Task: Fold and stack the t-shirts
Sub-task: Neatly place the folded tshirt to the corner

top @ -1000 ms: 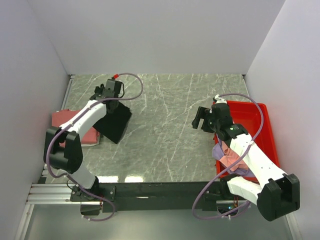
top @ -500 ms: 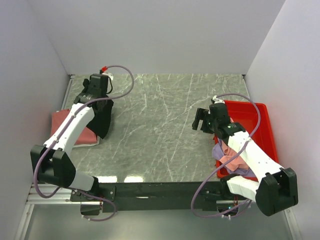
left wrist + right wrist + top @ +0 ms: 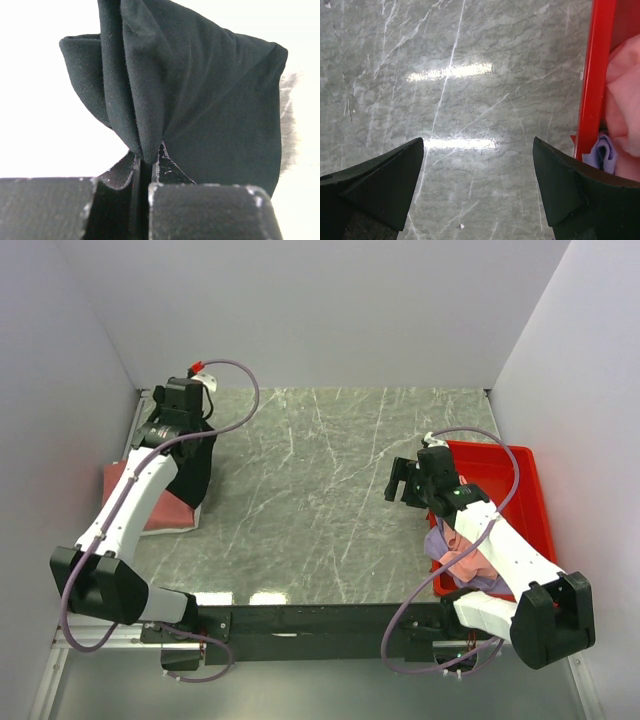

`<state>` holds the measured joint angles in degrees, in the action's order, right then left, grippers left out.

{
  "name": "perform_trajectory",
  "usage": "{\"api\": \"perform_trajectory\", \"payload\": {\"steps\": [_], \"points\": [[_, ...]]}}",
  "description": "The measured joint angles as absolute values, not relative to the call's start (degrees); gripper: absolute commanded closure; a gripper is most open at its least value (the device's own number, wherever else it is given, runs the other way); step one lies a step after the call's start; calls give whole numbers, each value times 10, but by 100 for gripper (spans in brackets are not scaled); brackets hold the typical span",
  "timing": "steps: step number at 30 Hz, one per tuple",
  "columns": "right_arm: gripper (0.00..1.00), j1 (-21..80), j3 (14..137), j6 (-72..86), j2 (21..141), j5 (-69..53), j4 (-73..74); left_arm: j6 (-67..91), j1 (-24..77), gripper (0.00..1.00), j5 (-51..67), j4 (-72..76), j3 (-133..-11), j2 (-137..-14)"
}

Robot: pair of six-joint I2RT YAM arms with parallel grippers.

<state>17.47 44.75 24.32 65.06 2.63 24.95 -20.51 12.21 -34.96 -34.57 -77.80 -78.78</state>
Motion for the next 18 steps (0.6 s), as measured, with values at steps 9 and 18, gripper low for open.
{"api": "perform_trajectory", "payload": {"steps": [9, 18], "points": [[4, 175, 448, 243, 660, 35, 250, -223, 104, 100, -340, -350, -778, -760], [4, 175, 448, 243, 671, 37, 253, -200, 51, 100, -289, -326, -724, -739]]}}
